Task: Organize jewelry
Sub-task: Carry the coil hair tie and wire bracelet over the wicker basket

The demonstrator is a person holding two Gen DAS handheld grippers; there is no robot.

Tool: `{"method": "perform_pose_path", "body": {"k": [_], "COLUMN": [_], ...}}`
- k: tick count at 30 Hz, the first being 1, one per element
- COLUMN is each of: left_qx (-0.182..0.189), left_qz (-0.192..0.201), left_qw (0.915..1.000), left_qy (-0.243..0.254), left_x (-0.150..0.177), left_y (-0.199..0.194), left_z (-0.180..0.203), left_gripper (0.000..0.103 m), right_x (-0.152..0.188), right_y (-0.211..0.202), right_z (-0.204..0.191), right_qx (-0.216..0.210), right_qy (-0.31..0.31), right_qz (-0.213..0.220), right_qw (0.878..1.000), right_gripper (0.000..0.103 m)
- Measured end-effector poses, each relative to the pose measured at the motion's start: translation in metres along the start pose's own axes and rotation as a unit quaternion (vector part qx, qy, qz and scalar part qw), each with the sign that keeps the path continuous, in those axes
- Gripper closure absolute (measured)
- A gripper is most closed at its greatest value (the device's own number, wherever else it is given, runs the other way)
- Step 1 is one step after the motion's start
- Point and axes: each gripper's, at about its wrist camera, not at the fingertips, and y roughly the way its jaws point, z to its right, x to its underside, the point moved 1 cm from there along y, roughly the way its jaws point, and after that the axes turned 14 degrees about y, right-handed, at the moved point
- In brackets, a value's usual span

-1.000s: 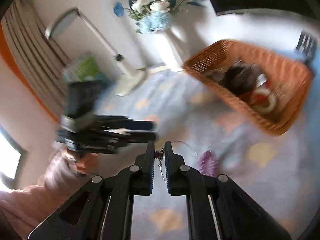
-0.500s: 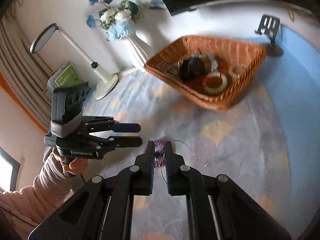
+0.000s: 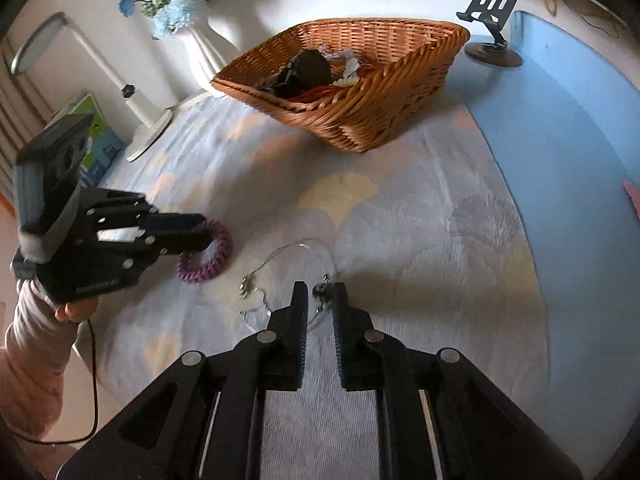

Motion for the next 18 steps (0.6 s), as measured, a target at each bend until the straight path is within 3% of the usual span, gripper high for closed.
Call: {"method": "perform_pose_path", "body": {"k": [2, 4, 12, 15, 16, 18], "left_qx": [0.006, 0.009, -0.004, -0.008, -0.011, -0.019], "left_qz": [0.001, 0.003, 0.001, 0.002, 0.003, 0.007], "left_qw": [1.0000, 0.9999, 1.0000, 1.0000, 0.9999, 0.9998], "left_qy": [-0.007, -0.007, -0.001, -0.002, -0.001, 0.003], "left_x": [0.000, 0.002, -0.002, -0.003, -0.003, -0.003], "left_y": [-0.001, 0.001, 0.003, 0.004, 0.005, 0.004], "left_z": [-0.001, -0.002, 0.002, 0.002, 0.003, 0.005], "left_gripper": [0.090, 0.090, 0.090, 0.090, 0.091, 0.091], "right_x": [0.003, 0.005, 0.011, 0.010, 0.011, 0.013], "right_y": [-0.006, -0.010, 0.011, 0.018, 0.019, 0.019], "right_z": [0.003, 0.004, -0.026, -0.032, -0.035, -0.038], "right_qx": [-0.001, 0.019, 0.107, 0.130, 0.139, 0.143], "right_qy": [0.003, 0.000, -0.056, -0.067, -0.077, -0.085], "right_qz": [0.013, 0.027, 0.045, 0.050, 0.052, 0.051], "right_qw": [1.000, 0.999, 0.992, 0.988, 0.986, 0.985], "right_gripper": [0.071, 0.066, 0.067, 0.076, 0.090, 0.092]}}
